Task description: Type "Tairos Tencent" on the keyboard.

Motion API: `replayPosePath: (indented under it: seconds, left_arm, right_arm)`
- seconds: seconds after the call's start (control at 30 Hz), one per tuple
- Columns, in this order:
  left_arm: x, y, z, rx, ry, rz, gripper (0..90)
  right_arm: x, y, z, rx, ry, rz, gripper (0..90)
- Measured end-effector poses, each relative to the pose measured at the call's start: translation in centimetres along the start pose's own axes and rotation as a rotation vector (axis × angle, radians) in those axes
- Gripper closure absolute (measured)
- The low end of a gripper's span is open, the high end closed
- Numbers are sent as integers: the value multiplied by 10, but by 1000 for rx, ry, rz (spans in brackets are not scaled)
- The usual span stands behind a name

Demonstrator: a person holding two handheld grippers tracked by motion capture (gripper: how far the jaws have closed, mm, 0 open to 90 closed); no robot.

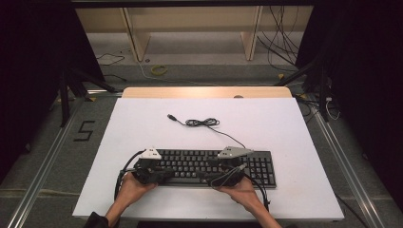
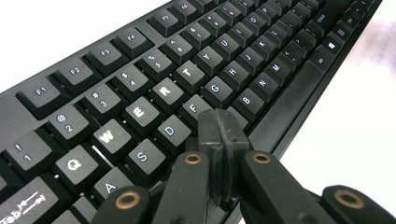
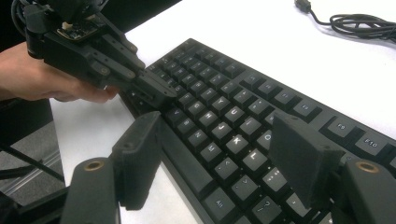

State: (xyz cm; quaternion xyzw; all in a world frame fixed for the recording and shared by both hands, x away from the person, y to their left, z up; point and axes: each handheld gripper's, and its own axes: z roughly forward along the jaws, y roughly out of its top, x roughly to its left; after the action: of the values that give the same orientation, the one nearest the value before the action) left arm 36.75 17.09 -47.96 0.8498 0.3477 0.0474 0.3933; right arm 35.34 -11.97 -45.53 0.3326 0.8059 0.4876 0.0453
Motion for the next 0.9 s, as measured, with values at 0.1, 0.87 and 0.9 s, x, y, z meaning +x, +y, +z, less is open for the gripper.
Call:
replayPosePath:
  seconds: [0.1,0.87,0.9]
  left_arm:
    - [-1,1,-2,-22,-7,-8,862]
    - [9,3,-17,-148,4,-106,521]
    - [9,3,-18,-151,8,-106,502]
  right_arm:
    - [0,0,0,0,1,1,353]
    - [2,0,2,2,10,-4,352]
    - [2,0,2,1,11,-4,352]
